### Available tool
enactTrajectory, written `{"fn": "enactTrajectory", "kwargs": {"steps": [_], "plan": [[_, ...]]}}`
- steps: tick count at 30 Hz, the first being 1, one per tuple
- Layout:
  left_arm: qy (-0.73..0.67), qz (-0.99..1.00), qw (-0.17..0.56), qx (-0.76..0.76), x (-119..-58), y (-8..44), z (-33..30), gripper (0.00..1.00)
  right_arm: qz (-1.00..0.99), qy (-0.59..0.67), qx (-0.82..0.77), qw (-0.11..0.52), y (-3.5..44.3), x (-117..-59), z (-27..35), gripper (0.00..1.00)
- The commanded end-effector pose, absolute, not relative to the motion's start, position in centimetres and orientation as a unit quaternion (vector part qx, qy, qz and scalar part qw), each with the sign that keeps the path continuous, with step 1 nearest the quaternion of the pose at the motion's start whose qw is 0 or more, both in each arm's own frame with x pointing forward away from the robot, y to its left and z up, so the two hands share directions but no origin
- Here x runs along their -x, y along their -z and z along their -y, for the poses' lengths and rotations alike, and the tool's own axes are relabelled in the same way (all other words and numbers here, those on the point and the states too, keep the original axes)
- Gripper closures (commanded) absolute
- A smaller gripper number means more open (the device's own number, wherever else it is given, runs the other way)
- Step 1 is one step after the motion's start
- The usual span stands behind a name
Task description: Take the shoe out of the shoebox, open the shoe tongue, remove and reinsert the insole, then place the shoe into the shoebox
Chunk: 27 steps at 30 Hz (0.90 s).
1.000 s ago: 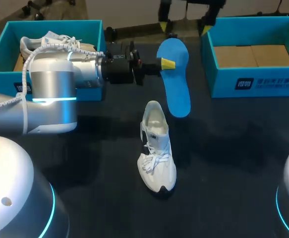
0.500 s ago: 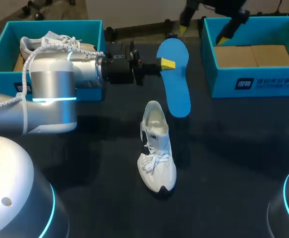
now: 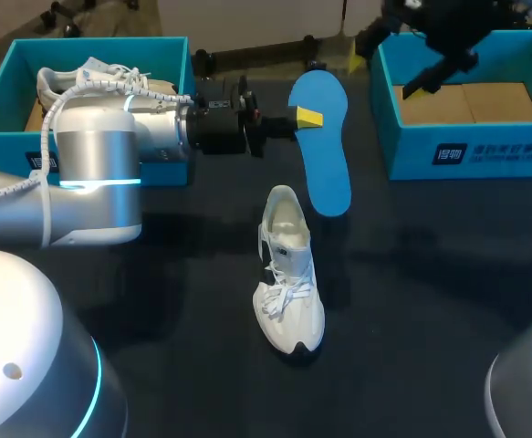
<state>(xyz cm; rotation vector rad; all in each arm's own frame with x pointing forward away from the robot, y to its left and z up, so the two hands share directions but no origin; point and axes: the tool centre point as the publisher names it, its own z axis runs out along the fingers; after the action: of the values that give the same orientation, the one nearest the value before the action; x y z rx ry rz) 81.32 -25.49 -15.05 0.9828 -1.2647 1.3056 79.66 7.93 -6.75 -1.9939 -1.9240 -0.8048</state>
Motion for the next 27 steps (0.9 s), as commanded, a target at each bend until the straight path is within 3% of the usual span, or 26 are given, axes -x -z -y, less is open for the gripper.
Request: {"fn": "enactTrajectory", "kwargs": {"steps": [1, 27], "plan": [[-0.544, 0.525, 0.511, -0.409, -81.2, 15.1, 25.5, 1.00, 0.632, 0.390, 0.626, 0.237, 7.5, -79.5, -7.2, 0.00], [-0.544, 0.525, 0.511, -0.409, -81.2, 15.1, 25.5, 1.00, 0.608, 0.452, 0.569, 0.320, 11.0, -78.9, -4.6, 0.00]]}}
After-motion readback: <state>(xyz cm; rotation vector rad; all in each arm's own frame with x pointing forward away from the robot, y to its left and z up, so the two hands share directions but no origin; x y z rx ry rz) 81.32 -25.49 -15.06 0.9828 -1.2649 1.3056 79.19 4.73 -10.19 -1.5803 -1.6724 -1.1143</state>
